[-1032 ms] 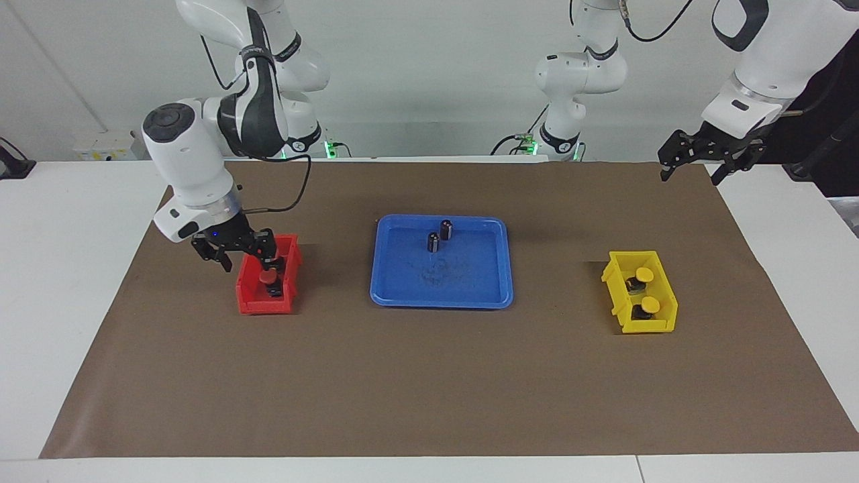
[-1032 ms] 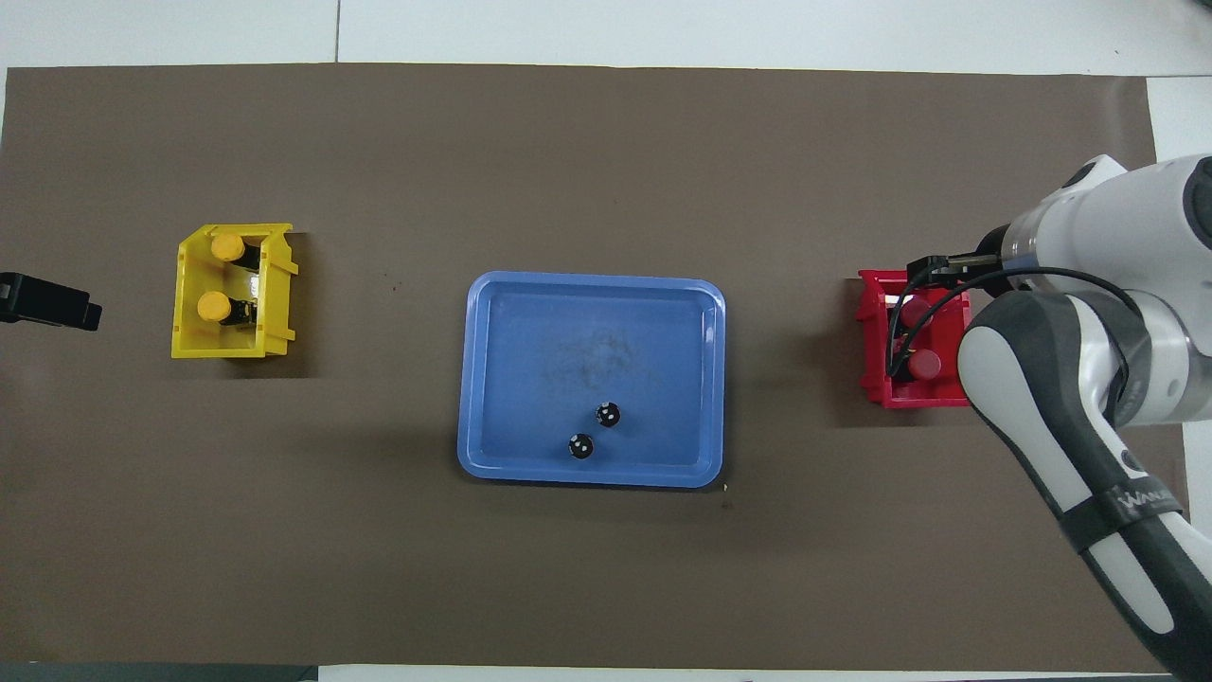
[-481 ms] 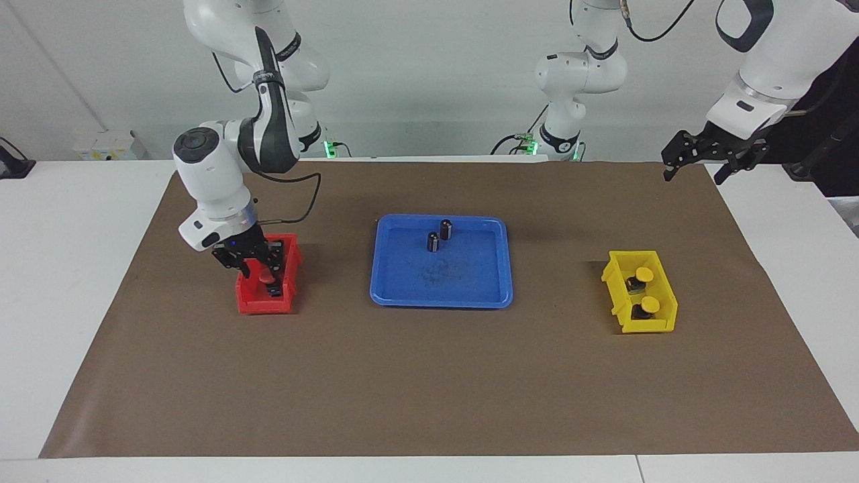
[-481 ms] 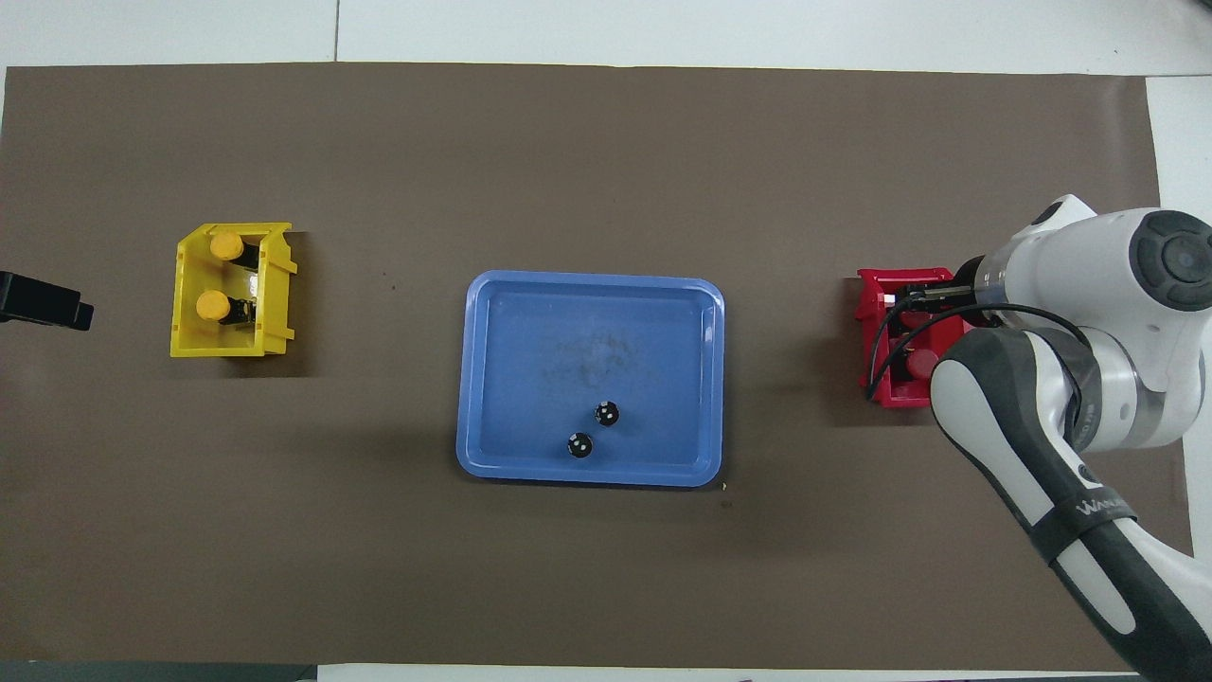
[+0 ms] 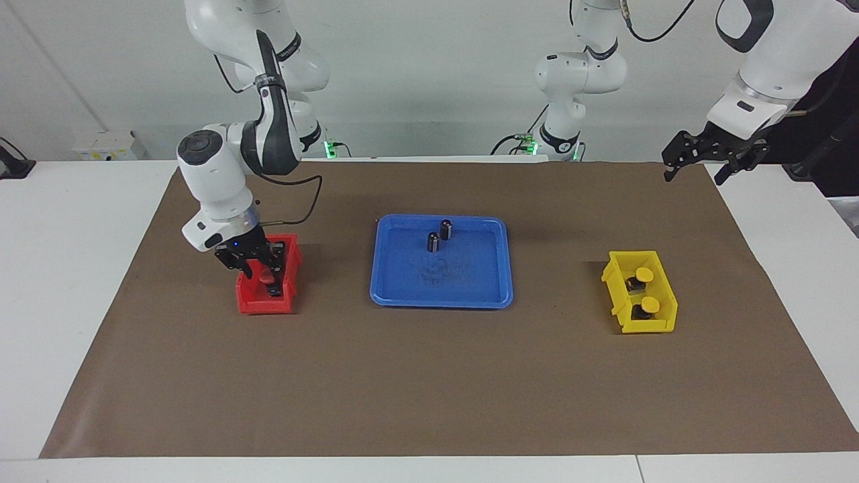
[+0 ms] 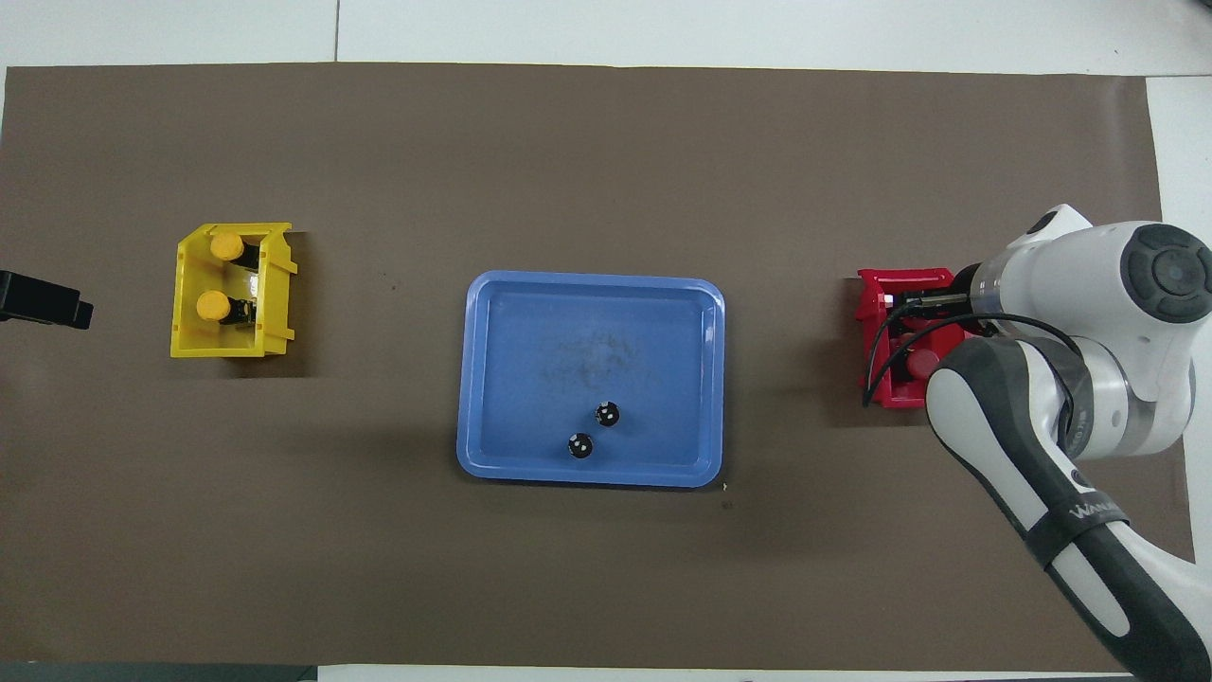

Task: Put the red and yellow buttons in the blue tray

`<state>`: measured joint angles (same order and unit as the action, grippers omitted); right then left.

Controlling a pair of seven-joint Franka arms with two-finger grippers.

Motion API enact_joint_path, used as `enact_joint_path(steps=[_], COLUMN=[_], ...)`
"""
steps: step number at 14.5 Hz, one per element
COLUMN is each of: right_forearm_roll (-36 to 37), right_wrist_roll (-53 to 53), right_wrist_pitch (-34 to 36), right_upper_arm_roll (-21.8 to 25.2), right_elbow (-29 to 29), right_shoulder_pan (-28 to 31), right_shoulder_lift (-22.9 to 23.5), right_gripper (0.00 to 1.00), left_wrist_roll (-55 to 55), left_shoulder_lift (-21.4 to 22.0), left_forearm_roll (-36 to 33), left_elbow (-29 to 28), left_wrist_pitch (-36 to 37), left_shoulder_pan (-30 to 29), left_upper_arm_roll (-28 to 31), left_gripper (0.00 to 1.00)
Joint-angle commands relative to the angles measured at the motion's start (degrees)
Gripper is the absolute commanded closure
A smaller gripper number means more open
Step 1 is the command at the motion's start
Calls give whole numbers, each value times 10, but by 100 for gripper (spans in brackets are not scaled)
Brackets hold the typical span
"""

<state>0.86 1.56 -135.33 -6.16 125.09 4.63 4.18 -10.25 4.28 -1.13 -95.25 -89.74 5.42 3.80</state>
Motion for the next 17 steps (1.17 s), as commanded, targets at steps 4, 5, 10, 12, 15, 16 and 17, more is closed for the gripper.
enact_joint_path(steps=[4, 5, 10, 12, 15, 16, 17], right_forearm_roll=[-9, -9, -9, -9, -8, -9, -7], right_wrist_roll=[-8, -12, -22, -22, -27, -33, -40], right_wrist_pitch=[-31, -34, -43, -43, -28, -8, 26], right_upper_arm_roll=[-2, -2, -2, -2, -2, -2, -1], right_elbow=[30, 31, 33, 33, 23, 6, -18], right_shoulder_pan=[2, 2, 1, 1, 2, 2, 3], right_shoulder_lift=[-10, -8, -8, -8, -7, -3, 0], right_gripper=[42, 42, 51, 62, 78, 78, 78], left_wrist_roll=[28, 29, 40, 42, 42, 41, 41], left_shoulder_lift=[31, 19, -130, -159, -185, -190, -191], left_forearm_roll=[-5, -5, 39, 40, 40, 40, 40], left_elbow=[-98, -109, -107, -107, -107, -107, -107], left_wrist_pitch=[-119, -153, -327, -366, -399, -404, -405], left_shoulder_pan=[4, 3, 4, 8, 7, 5, 4], left_upper_arm_roll=[-6, -6, -6, -6, -6, -6, -6], left_gripper=[0, 3, 23, 26, 30, 30, 31])
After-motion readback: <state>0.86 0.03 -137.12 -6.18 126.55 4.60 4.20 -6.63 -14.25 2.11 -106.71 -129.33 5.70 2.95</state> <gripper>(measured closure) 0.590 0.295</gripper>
